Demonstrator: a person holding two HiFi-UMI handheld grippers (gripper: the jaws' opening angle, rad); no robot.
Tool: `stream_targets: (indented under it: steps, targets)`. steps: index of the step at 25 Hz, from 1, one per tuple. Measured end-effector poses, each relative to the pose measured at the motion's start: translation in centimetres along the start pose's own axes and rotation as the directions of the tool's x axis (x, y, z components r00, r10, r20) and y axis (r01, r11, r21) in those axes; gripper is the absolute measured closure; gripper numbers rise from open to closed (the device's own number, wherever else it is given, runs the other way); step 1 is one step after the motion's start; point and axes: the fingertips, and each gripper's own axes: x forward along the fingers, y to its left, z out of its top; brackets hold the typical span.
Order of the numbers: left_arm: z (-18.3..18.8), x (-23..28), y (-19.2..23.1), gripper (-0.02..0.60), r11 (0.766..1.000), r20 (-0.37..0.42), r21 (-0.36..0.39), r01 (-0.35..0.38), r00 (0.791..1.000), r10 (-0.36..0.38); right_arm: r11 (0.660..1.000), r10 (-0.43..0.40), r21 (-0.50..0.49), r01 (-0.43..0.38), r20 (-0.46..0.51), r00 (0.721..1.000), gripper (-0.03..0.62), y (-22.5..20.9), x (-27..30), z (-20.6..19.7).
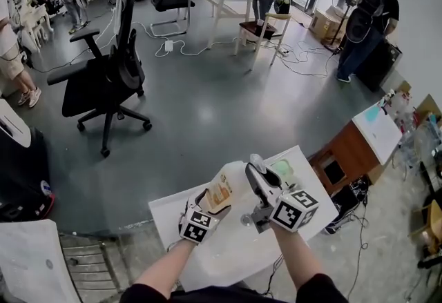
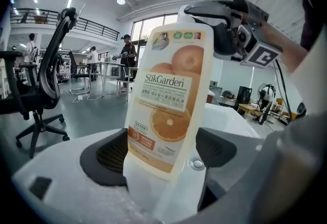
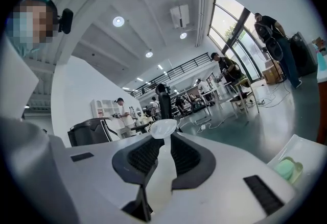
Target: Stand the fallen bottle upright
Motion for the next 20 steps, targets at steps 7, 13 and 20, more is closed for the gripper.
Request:
stream_targets:
  steps: [7,13,20]
  targets:
    - [0.3,1.6,-0.3,0.173,0.995,0.002,-0.095,-0.001,1.0,0.001,0.983,0.075,-0.165,-0.084,-0.062,0.995,0.523,2.5,1.6,-0.3]
    - [0.2,2.0,-0.7,0.173,0.992,0.001,-0.124,0.009,1.0,-0.009,0.965,0.112,-0.23,-0.127,-0.078,0.991,0.522,3.8,1.6,-0.8]
    - [-0.8,1.6,-0.9,0.175,0.994,-0.039,-0.096,0.051,0.998,-0.055,0.969,0.089,-0.226,-0.099,-0.054,0.995,0.517,3.8,1.8,-1.0]
